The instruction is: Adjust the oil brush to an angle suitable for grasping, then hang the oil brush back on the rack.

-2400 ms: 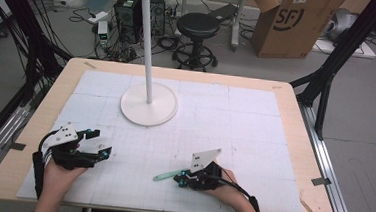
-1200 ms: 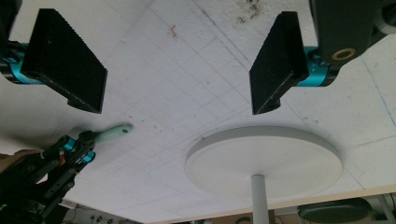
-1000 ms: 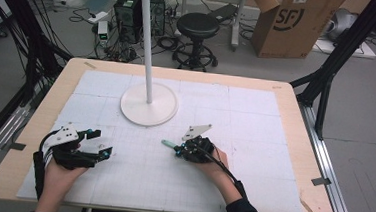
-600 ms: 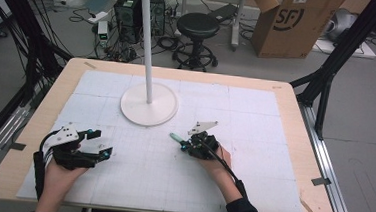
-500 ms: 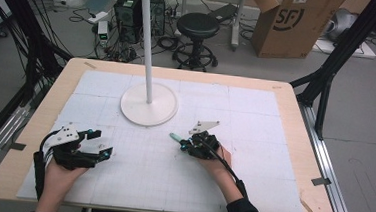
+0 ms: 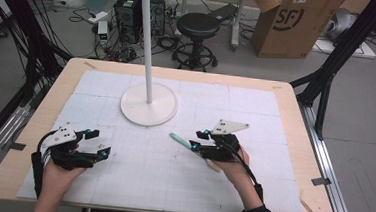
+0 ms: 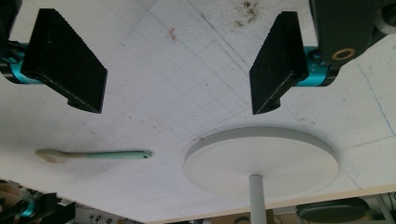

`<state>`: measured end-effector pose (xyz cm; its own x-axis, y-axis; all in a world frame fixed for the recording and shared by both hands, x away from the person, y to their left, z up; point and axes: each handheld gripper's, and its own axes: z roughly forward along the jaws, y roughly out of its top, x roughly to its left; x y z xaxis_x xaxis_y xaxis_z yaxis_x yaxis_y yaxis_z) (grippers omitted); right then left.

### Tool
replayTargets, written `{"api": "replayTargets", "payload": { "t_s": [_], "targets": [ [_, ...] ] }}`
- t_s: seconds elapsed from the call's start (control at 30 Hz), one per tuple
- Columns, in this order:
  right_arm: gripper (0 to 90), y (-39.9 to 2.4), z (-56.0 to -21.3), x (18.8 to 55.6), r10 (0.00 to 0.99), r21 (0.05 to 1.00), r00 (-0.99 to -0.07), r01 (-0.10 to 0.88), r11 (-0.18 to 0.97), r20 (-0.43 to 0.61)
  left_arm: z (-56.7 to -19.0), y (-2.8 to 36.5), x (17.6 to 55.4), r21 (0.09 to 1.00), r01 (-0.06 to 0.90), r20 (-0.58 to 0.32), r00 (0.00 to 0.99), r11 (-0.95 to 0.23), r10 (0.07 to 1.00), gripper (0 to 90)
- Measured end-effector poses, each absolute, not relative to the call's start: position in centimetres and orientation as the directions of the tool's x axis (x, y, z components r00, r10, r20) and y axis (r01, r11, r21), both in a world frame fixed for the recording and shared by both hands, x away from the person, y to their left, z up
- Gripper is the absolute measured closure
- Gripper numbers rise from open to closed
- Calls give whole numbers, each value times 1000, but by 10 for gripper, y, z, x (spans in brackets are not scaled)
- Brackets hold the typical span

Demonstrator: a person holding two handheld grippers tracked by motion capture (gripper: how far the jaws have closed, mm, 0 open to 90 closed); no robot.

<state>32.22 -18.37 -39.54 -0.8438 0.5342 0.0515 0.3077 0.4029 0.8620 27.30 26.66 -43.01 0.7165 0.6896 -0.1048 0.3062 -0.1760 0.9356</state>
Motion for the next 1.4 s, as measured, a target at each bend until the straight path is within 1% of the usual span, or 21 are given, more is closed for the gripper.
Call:
{"api": "replayTargets", "payload": {
  "t_s": [0.07, 0.1, 0.27, 0.3, 0.37, 0.47, 0.5, 0.6, 0.63, 0.67, 0.77, 0.93, 1.23, 1.4],
  "targets": [
    [505, -204, -389, 315, 541, 888, -839, 291, 355, 59, -430, 267, 273, 936, 307, -107, 716, -175, 689, 198],
    [505, -204, -389, 315, 541, 888, -839, 291, 355, 59, -430, 267, 273, 935, 307, -107, 717, -175, 689, 198],
    [418, -235, -389, 304, 577, 905, -813, 297, 304, 73, -431, 268, 274, 937, 306, -108, 716, -170, 690, 198],
    [388, -250, -392, 299, 599, 908, -797, 305, 286, 79, -431, 268, 274, 936, 306, -108, 716, -172, 690, 198],
    [382, -254, -393, 297, 605, 909, -792, 308, 280, 82, -431, 269, 274, 936, 306, -106, 717, -173, 689, 198],
    [338, -272, -398, 289, 628, 914, -773, 314, 256, 89, -431, 270, 274, 938, 303, -108, 716, -167, 690, 197],
    [296, -284, -402, 285, 642, 918, -761, 315, 242, 92, -431, 270, 274, 939, 302, -108, 715, -166, 690, 196],
    [280, -295, -407, 282, 654, 925, -751, 307, 225, 90, -431, 271, 274, 940, 300, -109, 712, -160, 694, 195],
    [235, -306, -413, 279, 674, 929, -733, 309, 201, 98, -431, 272, 274, 941, 300, -110, 709, -157, 697, 194],
    [235, -306, -413, 279, 674, 929, -733, 309, 201, 98, -431, 273, 275, 942, 300, -113, 707, -151, 698, 194],
    [196, -318, -416, 279, 687, 929, -718, 318, 189, 107, -430, 274, 276, 945, 297, -120, 706, -139, 698, 194],
    [168, -331, -417, 279, 712, 936, -690, 323, 141, 131, -431, 274, 277, 944, 298, -118, 704, -140, 700, 194],
    [154, -334, -417, 279, 716, 932, -684, 336, 138, 140, -430, 274, 276, 944, 298, -119, 703, -139, 701, 194],
    [154, -329, -417, 280, 712, 929, -690, 337, 155, 131, -430, 273, 275, 945, 295, -116, 704, -140, 701, 194]
  ]
}}
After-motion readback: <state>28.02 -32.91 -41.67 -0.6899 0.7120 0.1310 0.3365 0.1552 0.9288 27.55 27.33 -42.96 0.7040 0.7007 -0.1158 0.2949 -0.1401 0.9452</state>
